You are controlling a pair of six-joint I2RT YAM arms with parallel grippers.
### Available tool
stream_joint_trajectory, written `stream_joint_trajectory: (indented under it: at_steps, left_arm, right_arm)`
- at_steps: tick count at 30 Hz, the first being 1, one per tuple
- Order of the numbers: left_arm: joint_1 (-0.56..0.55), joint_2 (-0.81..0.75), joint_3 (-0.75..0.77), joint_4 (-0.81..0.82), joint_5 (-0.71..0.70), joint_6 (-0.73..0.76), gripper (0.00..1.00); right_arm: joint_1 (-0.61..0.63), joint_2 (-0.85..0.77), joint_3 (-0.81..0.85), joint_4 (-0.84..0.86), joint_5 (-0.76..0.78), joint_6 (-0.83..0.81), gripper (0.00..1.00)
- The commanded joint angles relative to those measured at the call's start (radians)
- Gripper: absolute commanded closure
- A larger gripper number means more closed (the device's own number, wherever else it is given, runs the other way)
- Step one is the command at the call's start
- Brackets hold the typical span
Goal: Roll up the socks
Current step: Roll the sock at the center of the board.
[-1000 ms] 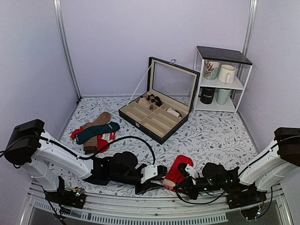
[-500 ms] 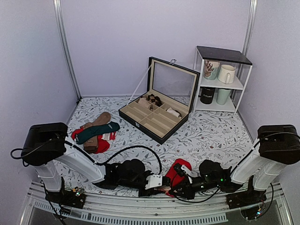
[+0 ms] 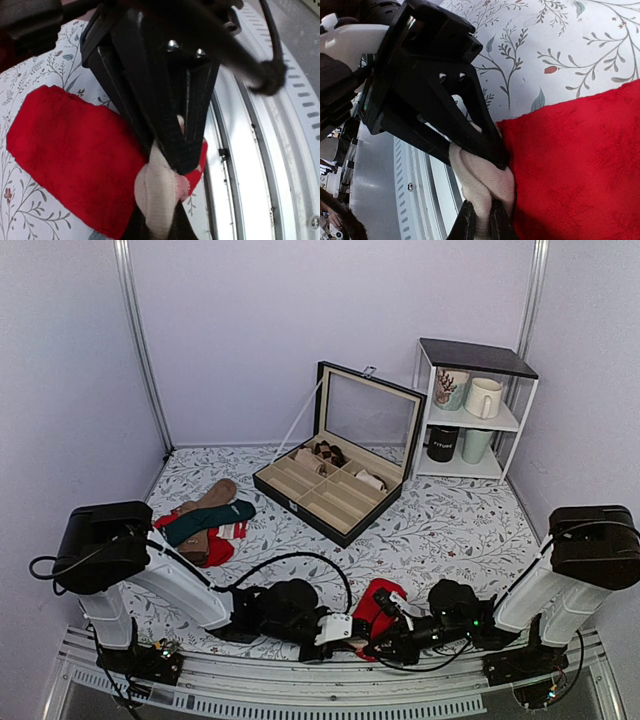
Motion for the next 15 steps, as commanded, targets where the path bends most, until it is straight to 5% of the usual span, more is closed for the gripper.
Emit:
stream_joint_trajectory:
  at_steps: [1,7,11,15]
  left_arm:
    - [-0.006,0.008,0.025,-0.16,0.034,-0.092,1.0]
    - [0.038,0.003,0.028,-0.325,0.071,-0.258,1.0]
    - [0.067,0.045,0.018,-0.364,0.154,-0.335,1.0]
    - [0.103,0.122,0.021,-0.387,0.228,-0.376,1.0]
  right_arm:
    - [0.002,0.031,-0.015,-0.251,0.008,0.003,0.86]
    - [0.001,-0.153,0.004,-0.343,0.155,-0.069,0.66]
    - [0.023,-0.368,-0.085,-0.215,0.305,-0.196,0.56]
    - [0.133,-0.379,-0.12,-0.093,0.453,-0.428,0.53]
